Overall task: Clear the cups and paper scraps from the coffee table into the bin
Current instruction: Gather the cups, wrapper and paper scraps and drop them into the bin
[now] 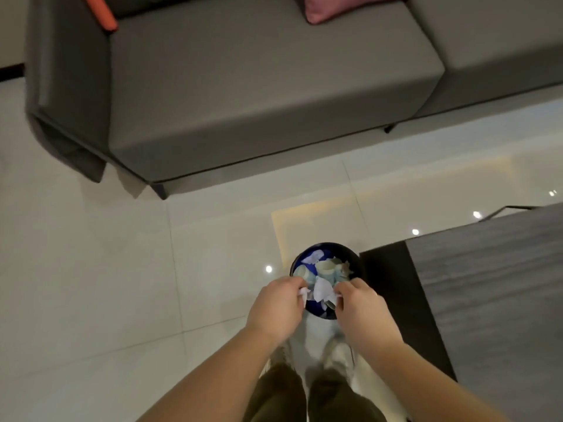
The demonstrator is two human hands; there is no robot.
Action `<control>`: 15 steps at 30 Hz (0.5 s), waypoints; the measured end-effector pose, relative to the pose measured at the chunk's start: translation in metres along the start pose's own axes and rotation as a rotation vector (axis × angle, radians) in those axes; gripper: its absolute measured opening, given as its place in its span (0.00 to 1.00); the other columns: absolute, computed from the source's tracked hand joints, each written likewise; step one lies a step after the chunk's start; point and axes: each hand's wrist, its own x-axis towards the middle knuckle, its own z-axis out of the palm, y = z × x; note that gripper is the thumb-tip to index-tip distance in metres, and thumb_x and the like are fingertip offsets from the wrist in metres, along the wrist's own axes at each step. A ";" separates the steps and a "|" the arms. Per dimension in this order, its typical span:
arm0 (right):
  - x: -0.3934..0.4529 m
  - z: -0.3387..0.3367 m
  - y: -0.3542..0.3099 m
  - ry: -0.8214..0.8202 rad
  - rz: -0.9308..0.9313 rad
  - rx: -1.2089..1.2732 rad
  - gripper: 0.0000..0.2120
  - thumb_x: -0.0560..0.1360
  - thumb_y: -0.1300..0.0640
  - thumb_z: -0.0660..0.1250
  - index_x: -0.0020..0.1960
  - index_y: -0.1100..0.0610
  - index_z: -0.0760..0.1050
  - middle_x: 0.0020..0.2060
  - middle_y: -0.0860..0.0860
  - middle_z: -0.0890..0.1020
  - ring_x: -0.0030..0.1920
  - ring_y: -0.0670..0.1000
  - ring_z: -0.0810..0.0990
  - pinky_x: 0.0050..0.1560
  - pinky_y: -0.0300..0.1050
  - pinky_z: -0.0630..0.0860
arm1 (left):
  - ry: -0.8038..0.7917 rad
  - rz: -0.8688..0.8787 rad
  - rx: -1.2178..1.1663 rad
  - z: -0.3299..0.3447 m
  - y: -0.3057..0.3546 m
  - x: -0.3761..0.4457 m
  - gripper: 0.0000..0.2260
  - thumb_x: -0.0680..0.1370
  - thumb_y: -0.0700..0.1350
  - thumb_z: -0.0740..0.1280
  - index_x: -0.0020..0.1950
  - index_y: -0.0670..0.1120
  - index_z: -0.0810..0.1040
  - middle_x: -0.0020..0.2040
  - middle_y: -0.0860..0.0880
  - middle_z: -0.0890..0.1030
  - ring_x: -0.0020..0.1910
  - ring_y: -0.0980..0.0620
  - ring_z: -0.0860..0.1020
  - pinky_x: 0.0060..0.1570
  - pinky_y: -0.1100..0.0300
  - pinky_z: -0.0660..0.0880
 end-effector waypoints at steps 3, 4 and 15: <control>0.020 -0.004 0.008 0.008 0.059 0.015 0.15 0.78 0.58 0.64 0.65 0.52 0.72 0.56 0.49 0.75 0.48 0.47 0.79 0.50 0.41 0.79 | -0.024 0.022 0.000 0.004 0.006 0.025 0.06 0.79 0.43 0.61 0.50 0.51 0.77 0.42 0.53 0.77 0.40 0.53 0.76 0.42 0.59 0.76; 0.026 -0.005 0.012 0.004 0.072 0.026 0.16 0.78 0.58 0.65 0.65 0.52 0.71 0.57 0.49 0.75 0.48 0.48 0.79 0.51 0.41 0.79 | -0.028 0.027 -0.004 0.006 0.008 0.032 0.06 0.79 0.43 0.61 0.51 0.51 0.77 0.43 0.53 0.78 0.41 0.54 0.76 0.42 0.61 0.75; 0.070 0.023 0.040 -0.038 0.112 0.112 0.26 0.76 0.59 0.67 0.72 0.53 0.63 0.65 0.53 0.71 0.54 0.50 0.79 0.56 0.43 0.78 | -0.125 -0.021 0.129 0.042 0.021 0.086 0.14 0.80 0.46 0.62 0.66 0.53 0.72 0.57 0.51 0.80 0.51 0.49 0.79 0.51 0.54 0.78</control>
